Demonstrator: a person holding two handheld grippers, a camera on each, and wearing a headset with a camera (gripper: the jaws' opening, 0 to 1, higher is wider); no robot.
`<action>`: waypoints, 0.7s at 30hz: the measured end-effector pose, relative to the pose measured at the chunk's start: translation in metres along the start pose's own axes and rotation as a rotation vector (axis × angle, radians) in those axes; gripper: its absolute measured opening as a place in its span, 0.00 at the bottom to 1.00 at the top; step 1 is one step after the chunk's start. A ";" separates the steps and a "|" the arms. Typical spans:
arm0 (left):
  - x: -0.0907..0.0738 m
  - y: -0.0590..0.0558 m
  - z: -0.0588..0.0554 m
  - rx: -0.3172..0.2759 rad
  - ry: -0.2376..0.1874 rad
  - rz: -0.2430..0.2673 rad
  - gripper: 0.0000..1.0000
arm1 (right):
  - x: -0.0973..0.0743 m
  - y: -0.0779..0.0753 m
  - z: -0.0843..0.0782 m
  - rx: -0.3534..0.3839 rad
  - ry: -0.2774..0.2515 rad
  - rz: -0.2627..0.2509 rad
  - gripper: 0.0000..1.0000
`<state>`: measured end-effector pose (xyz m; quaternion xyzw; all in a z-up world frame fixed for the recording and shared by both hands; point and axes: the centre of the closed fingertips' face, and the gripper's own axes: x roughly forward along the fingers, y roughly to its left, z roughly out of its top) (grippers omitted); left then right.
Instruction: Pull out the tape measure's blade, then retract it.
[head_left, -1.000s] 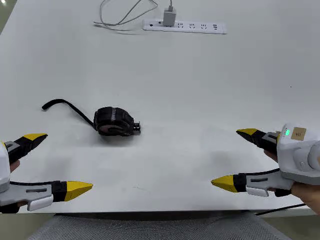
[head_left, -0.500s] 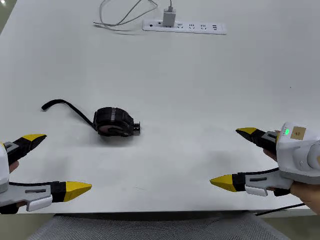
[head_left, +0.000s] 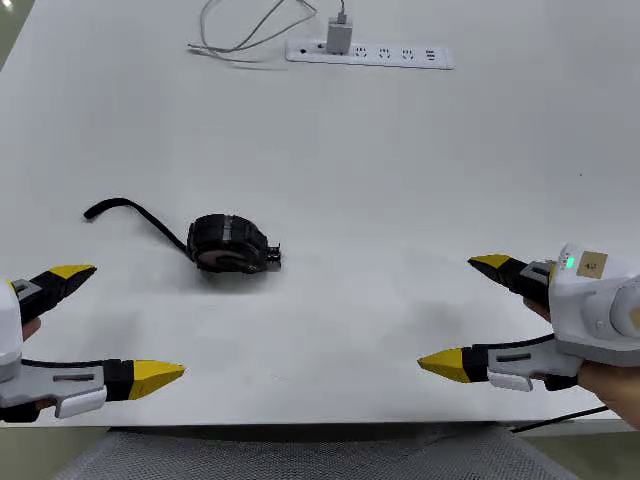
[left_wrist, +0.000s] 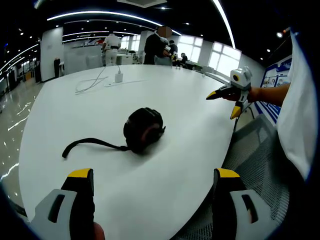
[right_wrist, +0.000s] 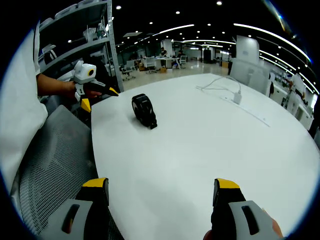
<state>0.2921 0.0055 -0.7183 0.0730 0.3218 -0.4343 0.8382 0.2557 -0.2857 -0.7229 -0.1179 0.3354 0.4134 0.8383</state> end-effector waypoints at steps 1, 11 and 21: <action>0.001 0.001 0.001 0.004 0.000 -0.001 0.98 | 0.001 0.000 0.001 -0.003 0.000 0.001 0.84; 0.011 0.004 0.011 0.066 0.025 -0.030 0.98 | 0.015 -0.005 0.014 -0.037 0.000 0.026 0.84; 0.022 0.009 0.020 0.127 0.044 -0.050 0.98 | 0.030 -0.009 0.023 -0.073 0.007 0.059 0.84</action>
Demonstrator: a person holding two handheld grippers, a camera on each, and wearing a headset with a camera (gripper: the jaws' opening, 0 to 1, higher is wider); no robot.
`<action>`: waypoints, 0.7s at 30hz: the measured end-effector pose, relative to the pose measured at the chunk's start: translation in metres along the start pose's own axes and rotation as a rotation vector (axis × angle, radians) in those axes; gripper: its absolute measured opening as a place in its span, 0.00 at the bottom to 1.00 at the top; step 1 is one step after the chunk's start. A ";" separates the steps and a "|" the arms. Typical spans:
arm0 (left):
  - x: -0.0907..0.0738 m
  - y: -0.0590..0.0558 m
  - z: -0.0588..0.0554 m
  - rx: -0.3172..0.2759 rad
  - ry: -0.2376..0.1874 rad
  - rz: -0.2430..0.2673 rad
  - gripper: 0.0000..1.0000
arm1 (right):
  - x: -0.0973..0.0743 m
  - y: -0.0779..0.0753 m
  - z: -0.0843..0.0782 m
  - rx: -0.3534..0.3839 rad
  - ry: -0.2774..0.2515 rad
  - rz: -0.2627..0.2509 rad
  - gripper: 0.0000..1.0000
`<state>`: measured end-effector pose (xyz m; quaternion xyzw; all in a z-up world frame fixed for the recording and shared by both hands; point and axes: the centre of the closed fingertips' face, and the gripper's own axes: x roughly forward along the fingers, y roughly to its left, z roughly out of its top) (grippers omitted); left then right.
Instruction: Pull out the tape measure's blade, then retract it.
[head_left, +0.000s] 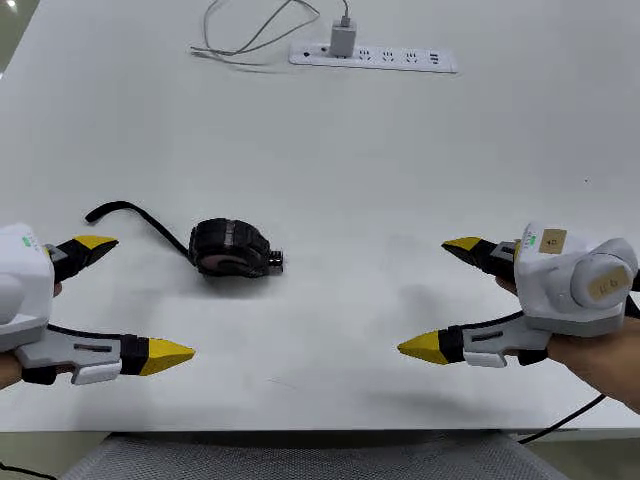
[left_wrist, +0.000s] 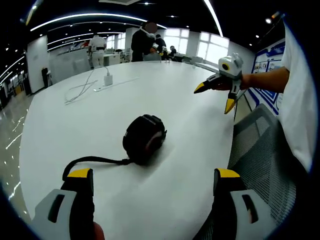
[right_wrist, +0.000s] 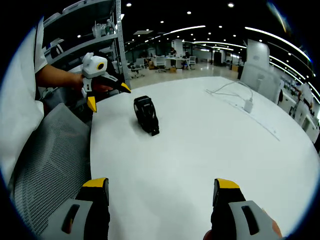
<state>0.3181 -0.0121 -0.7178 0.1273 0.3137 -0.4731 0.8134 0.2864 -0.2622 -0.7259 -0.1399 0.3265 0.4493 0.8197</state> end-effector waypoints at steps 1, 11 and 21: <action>0.001 0.001 0.001 0.005 0.001 0.000 0.99 | 0.001 -0.001 0.001 -0.002 0.000 0.003 0.84; 0.010 0.008 0.008 0.023 0.006 -0.016 0.98 | 0.013 -0.006 0.008 -0.033 0.008 0.033 0.84; 0.019 0.013 0.012 0.046 0.015 -0.039 0.96 | 0.025 -0.009 0.018 -0.048 0.003 0.050 0.84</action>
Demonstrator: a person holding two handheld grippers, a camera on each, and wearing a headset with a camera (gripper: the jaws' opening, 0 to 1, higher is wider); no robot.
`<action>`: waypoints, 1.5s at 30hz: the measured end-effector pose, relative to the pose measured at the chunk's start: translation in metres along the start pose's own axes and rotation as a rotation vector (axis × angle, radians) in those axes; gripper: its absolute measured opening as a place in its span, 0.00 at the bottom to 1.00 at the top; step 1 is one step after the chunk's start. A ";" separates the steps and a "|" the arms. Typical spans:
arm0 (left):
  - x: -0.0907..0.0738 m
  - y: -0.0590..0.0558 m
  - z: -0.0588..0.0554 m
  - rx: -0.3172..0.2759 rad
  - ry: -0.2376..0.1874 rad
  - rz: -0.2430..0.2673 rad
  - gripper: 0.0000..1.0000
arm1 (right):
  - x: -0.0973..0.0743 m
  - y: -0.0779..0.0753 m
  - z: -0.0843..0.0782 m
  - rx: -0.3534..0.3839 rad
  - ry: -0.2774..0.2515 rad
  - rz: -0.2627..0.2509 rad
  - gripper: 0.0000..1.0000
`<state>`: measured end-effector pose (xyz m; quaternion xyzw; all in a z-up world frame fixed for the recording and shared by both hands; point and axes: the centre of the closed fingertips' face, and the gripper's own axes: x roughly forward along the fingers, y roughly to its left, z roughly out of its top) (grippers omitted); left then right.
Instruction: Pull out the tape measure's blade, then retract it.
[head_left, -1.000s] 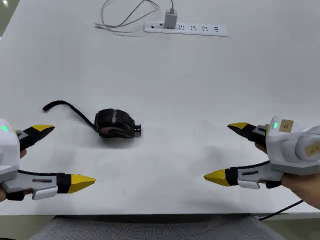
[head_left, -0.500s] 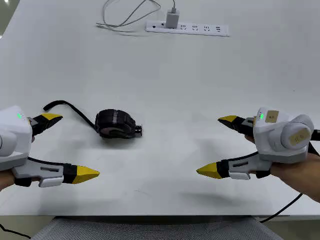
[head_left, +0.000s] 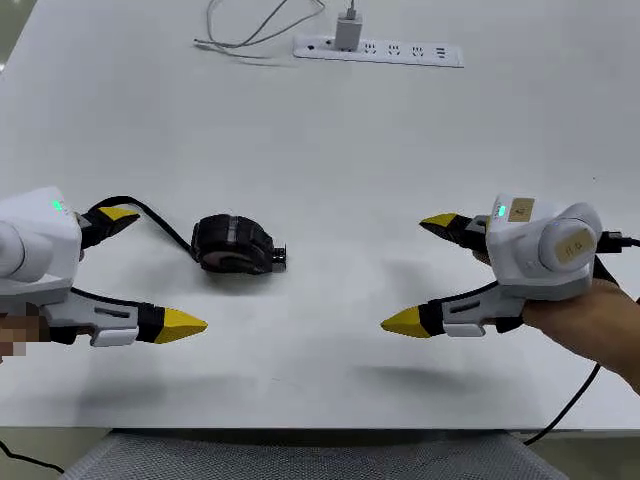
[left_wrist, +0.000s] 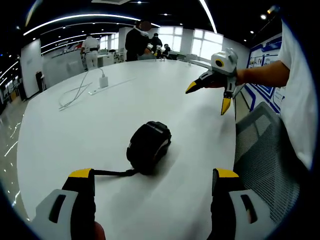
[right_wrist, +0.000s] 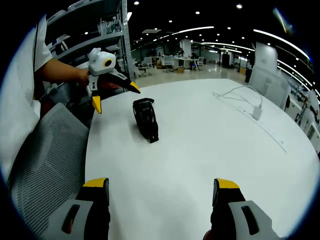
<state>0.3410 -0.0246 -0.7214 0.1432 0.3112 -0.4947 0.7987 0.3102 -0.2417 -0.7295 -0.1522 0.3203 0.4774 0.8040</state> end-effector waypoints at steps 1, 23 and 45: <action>0.001 0.000 0.000 0.003 0.002 -0.003 0.96 | 0.001 0.000 0.001 -0.001 -0.001 0.003 0.83; 0.028 0.010 0.004 0.109 0.063 -0.079 0.91 | 0.031 -0.003 0.011 -0.041 0.006 0.072 0.81; 0.060 0.014 -0.002 0.195 0.169 -0.164 0.70 | 0.062 0.000 0.026 -0.076 0.001 0.135 0.80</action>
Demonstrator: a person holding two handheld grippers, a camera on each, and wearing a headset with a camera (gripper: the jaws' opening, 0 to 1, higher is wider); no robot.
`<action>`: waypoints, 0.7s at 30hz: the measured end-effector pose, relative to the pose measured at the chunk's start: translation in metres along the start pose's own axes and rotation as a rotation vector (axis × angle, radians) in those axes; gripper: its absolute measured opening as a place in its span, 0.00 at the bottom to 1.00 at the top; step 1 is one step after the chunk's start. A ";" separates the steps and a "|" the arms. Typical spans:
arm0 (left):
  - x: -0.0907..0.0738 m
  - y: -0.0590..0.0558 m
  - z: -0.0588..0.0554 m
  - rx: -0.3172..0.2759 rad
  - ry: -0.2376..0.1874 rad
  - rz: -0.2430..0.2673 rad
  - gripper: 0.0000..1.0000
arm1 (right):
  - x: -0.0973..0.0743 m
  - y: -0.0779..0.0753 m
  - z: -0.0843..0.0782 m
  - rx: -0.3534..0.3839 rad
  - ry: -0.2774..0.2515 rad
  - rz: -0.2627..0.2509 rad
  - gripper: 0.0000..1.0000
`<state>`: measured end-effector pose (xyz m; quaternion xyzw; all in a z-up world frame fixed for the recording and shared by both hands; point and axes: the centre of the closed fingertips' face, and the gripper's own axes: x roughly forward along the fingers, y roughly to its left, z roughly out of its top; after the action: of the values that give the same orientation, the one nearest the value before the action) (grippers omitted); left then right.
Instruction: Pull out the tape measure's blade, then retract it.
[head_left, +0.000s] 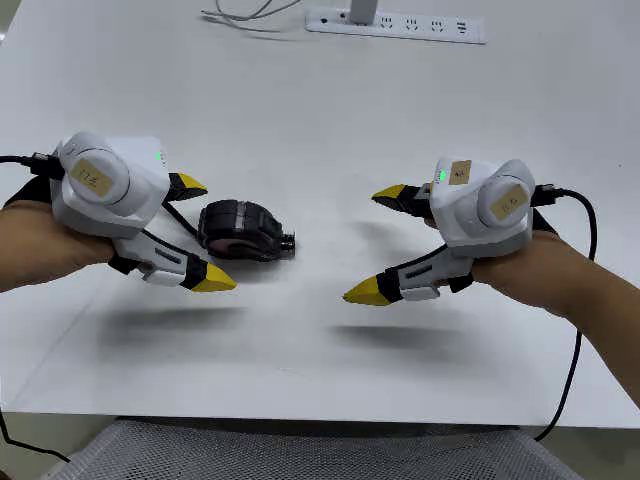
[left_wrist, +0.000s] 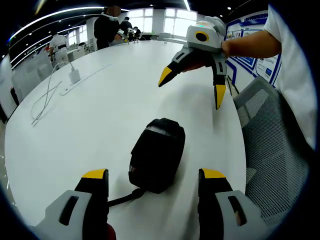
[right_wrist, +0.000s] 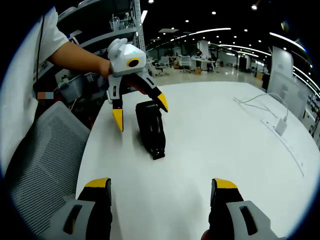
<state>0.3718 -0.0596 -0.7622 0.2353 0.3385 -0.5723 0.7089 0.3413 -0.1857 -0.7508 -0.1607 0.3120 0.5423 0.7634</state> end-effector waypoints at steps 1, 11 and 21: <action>0.001 0.000 -0.001 0.001 0.006 -0.004 0.68 | 0.001 -0.001 0.000 0.000 0.000 0.003 0.80; 0.007 0.001 -0.006 0.033 0.036 -0.012 0.47 | 0.009 0.001 0.002 -0.008 0.001 0.022 0.78; 0.009 0.001 -0.008 0.074 0.052 -0.023 0.32 | 0.016 0.003 0.005 -0.018 -0.006 0.036 0.73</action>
<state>0.3723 -0.0592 -0.7740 0.2720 0.3380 -0.5861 0.6843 0.3432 -0.1697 -0.7570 -0.1604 0.3077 0.5593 0.7528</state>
